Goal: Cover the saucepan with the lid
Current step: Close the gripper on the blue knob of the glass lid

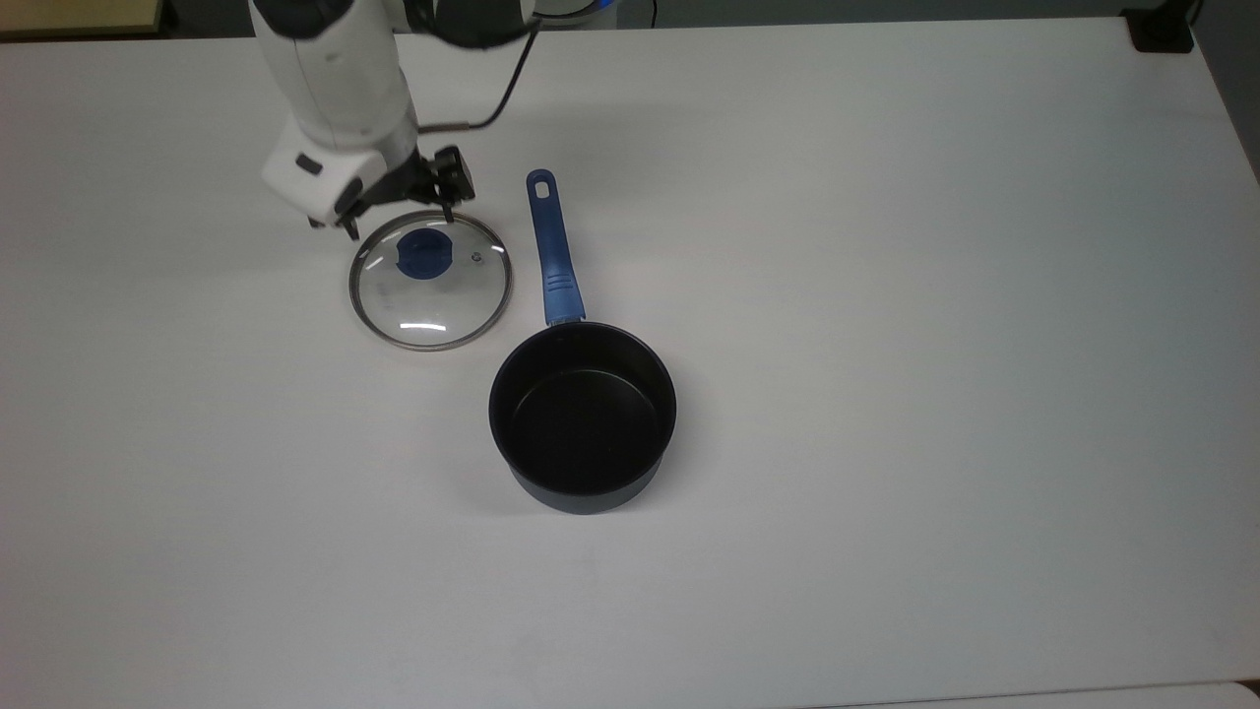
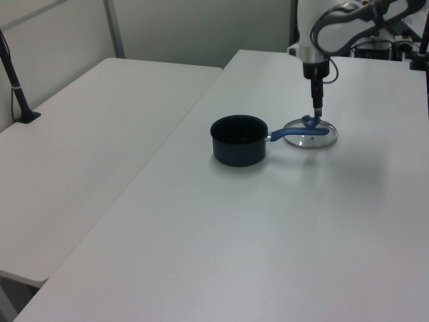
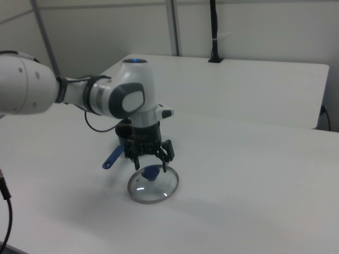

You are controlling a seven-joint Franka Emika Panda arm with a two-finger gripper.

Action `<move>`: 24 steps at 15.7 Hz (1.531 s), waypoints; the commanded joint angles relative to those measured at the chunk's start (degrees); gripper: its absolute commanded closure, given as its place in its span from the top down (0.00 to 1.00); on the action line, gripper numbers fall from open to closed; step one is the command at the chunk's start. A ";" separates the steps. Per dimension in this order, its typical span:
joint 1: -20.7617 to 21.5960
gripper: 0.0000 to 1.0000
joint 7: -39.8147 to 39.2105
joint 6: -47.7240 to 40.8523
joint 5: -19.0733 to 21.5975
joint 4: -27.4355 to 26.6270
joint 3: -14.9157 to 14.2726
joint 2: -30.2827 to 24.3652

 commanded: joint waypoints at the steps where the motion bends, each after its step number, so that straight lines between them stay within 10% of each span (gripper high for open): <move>1: 0.33 1.00 -1.21 3.07 0.87 -0.50 0.28 1.60; 8: 0.86 0.77 -0.15 5.18 5.79 -0.50 0.46 2.30; 24: 0.59 0.73 8.46 8.26 5.79 -2.52 0.37 2.13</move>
